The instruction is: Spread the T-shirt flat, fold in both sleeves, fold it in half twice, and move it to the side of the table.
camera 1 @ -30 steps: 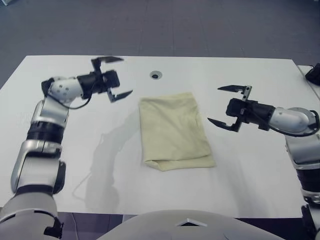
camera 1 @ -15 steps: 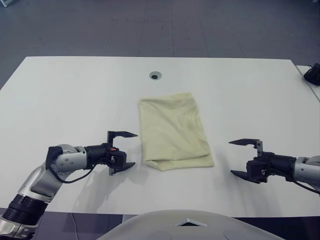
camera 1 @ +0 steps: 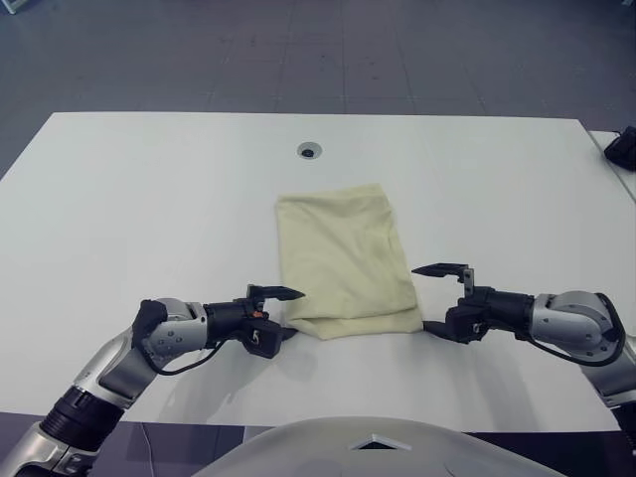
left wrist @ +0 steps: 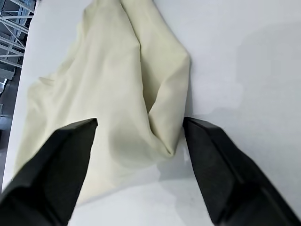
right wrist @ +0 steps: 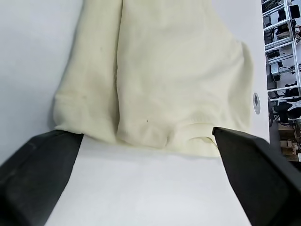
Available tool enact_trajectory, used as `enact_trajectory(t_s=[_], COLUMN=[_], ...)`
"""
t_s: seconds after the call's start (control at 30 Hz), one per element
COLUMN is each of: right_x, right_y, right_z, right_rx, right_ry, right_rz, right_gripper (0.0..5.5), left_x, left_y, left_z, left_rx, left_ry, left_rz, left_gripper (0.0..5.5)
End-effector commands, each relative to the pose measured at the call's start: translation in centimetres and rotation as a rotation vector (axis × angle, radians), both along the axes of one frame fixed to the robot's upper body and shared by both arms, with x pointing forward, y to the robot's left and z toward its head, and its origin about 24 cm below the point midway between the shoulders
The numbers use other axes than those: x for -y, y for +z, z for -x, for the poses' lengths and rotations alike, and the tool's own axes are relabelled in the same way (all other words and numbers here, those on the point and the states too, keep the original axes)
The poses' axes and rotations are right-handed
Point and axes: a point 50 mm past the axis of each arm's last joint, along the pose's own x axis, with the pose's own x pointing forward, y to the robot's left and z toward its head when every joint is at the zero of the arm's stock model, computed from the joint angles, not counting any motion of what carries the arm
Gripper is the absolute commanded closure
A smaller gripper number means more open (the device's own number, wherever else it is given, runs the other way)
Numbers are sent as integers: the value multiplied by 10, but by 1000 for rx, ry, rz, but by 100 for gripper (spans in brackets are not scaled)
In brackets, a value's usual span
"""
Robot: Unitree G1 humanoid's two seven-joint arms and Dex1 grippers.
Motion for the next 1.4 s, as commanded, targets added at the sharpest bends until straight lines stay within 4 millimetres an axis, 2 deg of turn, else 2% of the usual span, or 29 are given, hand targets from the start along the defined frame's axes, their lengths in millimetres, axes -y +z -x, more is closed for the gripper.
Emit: enact_trajectory(t_s=[0.03,0.5,0.9,1.13,1.27,1.4], right_x=[0,-9,-12,-15,-12,-13], right_y=[-10,-10,-12,-6,-4,-3], right_z=[3,5,5,5,14,25], right_rx=[-36,-19,-13,-34,-207,-407], right_ry=[7,37,30,28,-8,-60], right_rz=[33,17,12,-19,-30,-89], right_gripper=[119,354,549,550,550,550], left_x=[-5,-11,-14,-22,-31,-35], left_y=[-15,-16,-16,-12,-3,6], left_z=[4,1,3,-3,-15,-11], left_rx=[-61,-67,-85,-126,-132,-304], left_ry=[14,16,-6,-9,-8,6], left_rz=[-83,-102,-107,-127,-152,-130], left_gripper=[290,536,543,543,543,543])
